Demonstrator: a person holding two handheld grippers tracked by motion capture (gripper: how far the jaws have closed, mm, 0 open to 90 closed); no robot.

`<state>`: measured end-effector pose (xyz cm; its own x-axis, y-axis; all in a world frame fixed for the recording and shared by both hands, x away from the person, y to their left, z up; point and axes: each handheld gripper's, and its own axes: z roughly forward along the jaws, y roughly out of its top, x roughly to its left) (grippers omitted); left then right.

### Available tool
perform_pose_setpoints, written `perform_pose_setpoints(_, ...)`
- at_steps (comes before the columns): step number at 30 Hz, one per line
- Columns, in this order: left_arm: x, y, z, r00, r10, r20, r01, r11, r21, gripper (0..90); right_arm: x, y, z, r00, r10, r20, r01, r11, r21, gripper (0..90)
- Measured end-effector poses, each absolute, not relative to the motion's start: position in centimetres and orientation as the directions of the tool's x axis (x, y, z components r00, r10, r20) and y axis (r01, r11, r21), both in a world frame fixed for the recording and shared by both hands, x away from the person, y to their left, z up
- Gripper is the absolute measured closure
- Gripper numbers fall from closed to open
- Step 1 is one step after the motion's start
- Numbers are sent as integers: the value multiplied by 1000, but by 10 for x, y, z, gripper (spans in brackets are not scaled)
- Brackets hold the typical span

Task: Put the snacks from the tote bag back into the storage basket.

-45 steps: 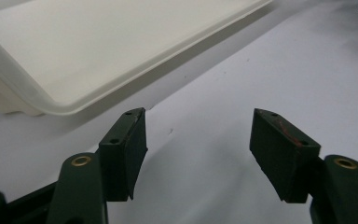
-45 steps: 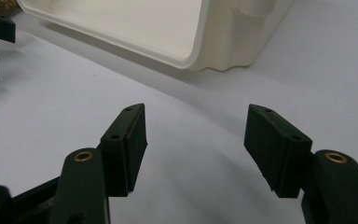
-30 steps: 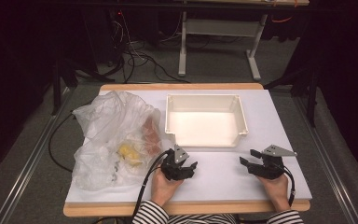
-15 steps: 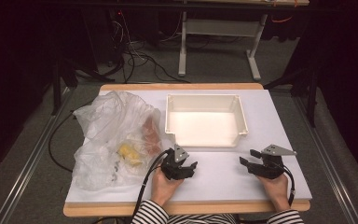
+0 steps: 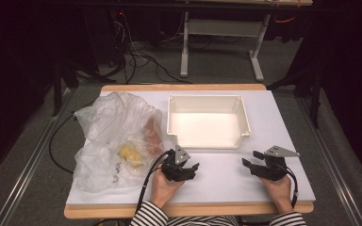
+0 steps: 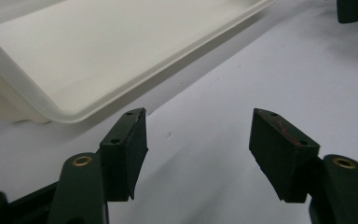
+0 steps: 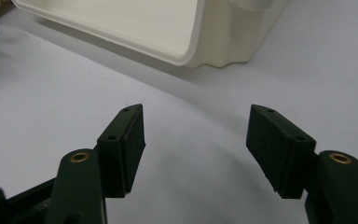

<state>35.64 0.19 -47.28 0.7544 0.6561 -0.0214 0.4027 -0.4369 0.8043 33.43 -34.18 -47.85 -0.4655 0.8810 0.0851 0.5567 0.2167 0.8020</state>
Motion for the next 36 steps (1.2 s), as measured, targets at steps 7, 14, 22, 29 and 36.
perform_pose_setpoints(7, 351, 3, -466, 767, 640, -41, 394, -419, 818, 374, 334, -342, -478, -472, 877, 91, 556, 216, 803, 373)
perform_pose_setpoints(14, 344, 8, -460, 769, 639, -26, 383, -428, 819, 374, 336, -343, -479, -473, 876, 97, 560, 214, 801, 373)
perform_pose_setpoints(22, 342, 13, -457, 767, 641, -26, 390, -433, 812, 373, 335, -343, -479, -471, 877, 98, 560, 211, 801, 369)
perform_pose_setpoints(29, 333, 25, -450, 762, 648, 15, 337, -417, 844, 404, 335, -344, -479, -474, 875, 98, 555, 211, 805, 368)
perform_pose_setpoints(36, 328, 33, -446, 767, 641, 0, 350, -419, 838, 405, 335, -344, -479, -471, 877, 95, 554, 210, 805, 362)
